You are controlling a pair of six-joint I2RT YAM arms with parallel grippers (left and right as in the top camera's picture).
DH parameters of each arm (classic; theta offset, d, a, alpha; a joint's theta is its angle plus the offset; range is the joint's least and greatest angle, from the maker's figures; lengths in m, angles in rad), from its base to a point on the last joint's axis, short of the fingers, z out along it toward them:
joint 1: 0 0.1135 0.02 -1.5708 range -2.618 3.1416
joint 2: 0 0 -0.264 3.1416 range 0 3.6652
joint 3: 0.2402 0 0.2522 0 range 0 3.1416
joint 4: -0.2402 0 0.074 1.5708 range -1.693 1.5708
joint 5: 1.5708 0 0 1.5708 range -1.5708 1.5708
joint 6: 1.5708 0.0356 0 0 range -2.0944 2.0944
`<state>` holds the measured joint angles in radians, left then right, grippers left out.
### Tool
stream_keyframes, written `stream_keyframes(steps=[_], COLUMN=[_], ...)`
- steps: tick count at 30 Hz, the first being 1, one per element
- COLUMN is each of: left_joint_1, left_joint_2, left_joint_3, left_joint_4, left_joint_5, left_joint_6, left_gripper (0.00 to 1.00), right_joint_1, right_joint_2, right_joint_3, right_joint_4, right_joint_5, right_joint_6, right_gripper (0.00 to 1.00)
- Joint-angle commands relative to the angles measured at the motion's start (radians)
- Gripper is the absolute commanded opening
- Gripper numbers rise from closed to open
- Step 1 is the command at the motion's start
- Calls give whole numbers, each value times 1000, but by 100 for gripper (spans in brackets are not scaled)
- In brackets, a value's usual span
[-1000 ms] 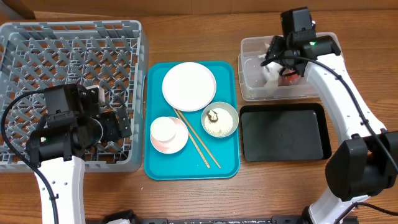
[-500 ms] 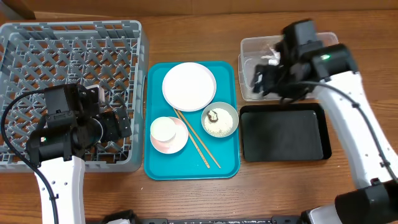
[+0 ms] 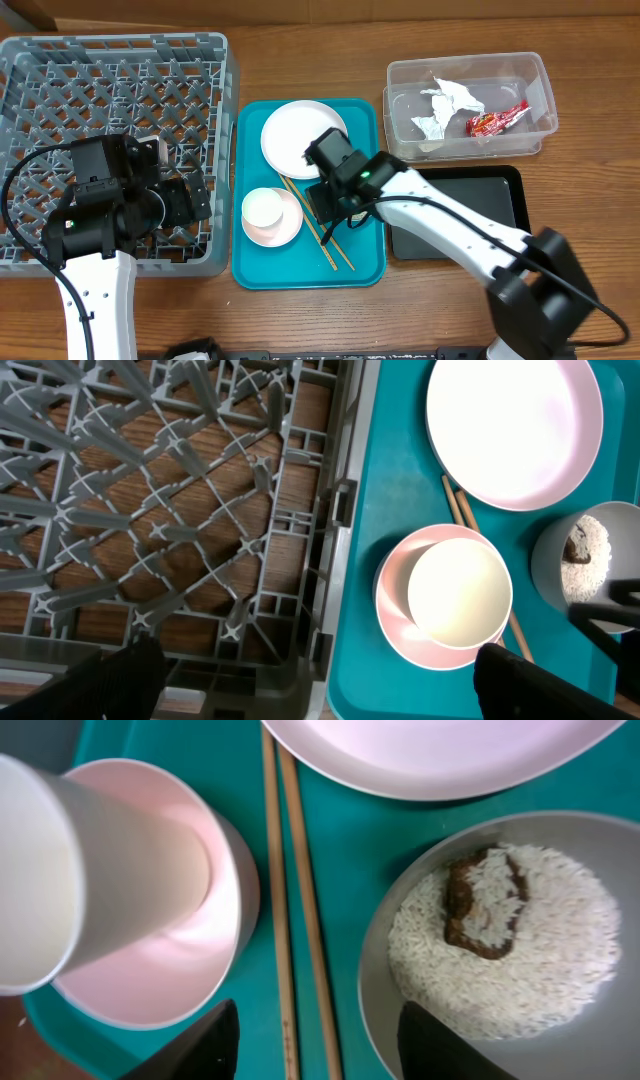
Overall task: Sort waste into correct bins and load items into the dishwasher
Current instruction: 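Grasp the rim of the rice bowl with the right gripper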
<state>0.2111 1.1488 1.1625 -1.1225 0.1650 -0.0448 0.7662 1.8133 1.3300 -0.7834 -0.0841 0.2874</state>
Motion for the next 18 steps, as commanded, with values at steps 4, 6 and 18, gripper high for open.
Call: stream_keyframes(steps=[4, 6, 18], left_joint_1=[5, 5, 5], left_joint_2=[2, 2, 2], left_joint_3=[23, 23, 23], left_joint_4=[1, 1, 1], left_joint_5=[12, 12, 12], left_joint_6=[23, 23, 23], left_gripper=[100, 100, 100], right_joint_1=[36, 36, 36], right_joint_2=[69, 73, 136], right_joint_3=[-5, -6, -7], right_joint_4=[42, 42, 37], right_joint_5=[63, 101, 102], right_joint_6=[26, 56, 58], right_gripper=[42, 40, 38])
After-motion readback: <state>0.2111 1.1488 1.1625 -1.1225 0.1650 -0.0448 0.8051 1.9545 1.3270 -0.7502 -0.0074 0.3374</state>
